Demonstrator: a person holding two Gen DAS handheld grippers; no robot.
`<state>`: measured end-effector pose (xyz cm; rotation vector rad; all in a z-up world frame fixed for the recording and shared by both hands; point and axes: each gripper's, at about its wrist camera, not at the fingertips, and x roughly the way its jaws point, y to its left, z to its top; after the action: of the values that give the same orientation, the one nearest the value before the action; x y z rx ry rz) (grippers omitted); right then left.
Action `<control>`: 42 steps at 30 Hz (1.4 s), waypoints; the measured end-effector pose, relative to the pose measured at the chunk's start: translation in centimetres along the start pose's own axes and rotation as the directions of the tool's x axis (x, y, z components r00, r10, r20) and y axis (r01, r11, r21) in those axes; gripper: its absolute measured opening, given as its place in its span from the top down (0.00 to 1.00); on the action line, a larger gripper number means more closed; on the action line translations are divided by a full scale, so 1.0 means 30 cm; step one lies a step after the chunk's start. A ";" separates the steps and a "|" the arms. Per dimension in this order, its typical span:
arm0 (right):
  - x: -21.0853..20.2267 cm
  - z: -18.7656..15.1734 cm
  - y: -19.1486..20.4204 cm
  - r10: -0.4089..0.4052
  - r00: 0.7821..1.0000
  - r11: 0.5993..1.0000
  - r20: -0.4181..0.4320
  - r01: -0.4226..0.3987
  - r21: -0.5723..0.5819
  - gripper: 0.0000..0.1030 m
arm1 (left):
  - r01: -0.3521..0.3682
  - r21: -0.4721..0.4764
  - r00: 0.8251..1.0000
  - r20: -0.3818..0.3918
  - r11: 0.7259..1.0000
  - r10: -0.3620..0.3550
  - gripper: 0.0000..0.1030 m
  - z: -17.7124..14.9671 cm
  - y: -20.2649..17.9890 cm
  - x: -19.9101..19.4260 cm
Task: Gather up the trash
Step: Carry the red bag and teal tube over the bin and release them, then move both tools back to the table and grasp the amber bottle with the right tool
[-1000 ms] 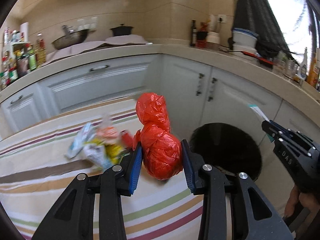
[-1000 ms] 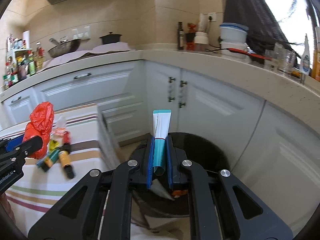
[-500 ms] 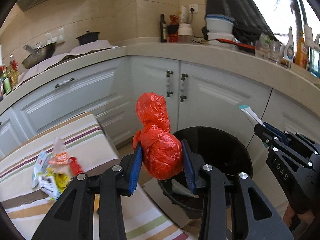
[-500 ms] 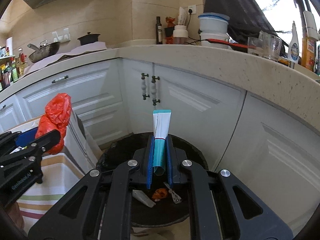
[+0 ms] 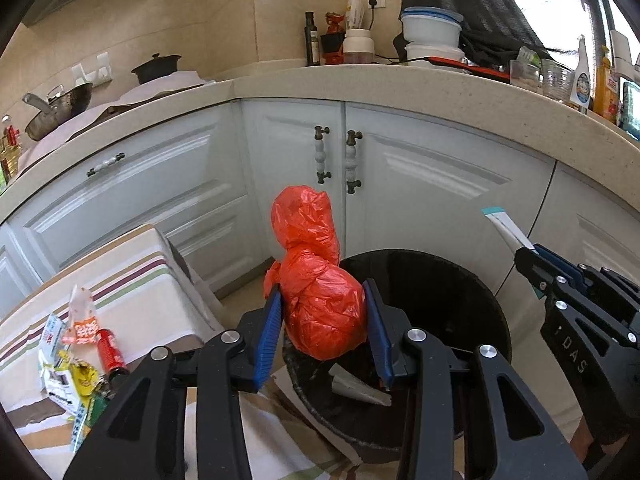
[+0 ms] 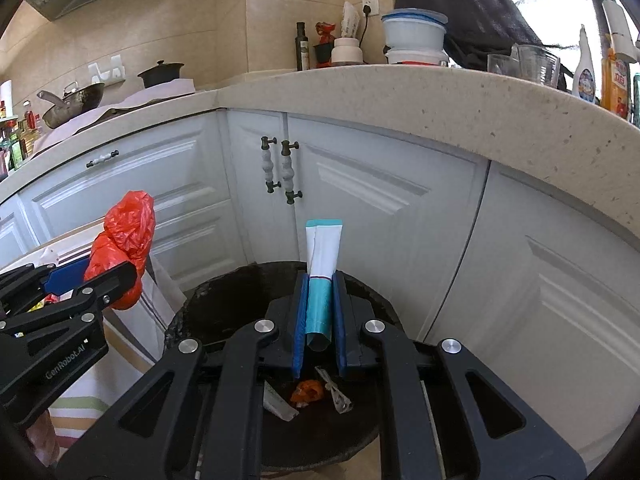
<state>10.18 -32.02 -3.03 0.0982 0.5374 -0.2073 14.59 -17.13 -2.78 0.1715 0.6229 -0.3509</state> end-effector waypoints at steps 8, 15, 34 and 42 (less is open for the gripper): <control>0.006 0.005 -0.020 -0.014 1.000 0.999 0.012 0.014 0.030 0.69 | -0.014 -0.007 1.000 0.008 1.000 0.014 0.39 0.015 -0.005 0.017; -0.032 0.022 0.016 0.008 0.999 1.000 0.034 -0.009 0.018 0.66 | -0.040 -0.047 0.998 0.039 0.998 0.042 0.29 0.019 0.051 -0.061; -0.137 0.022 0.382 0.224 0.974 0.971 0.027 -0.221 -0.089 0.63 | -0.248 -0.234 0.967 0.000 0.940 0.255 0.26 -0.122 0.421 -0.313; -0.148 -0.014 0.528 0.292 0.956 0.947 -0.016 -0.291 -0.136 0.63 | -0.321 -0.286 0.945 -0.034 0.903 0.325 0.26 -0.201 0.557 -0.380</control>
<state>9.76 -15.76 -0.49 0.0425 0.5248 0.1187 8.92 3.01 0.08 -0.0092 0.6123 0.0630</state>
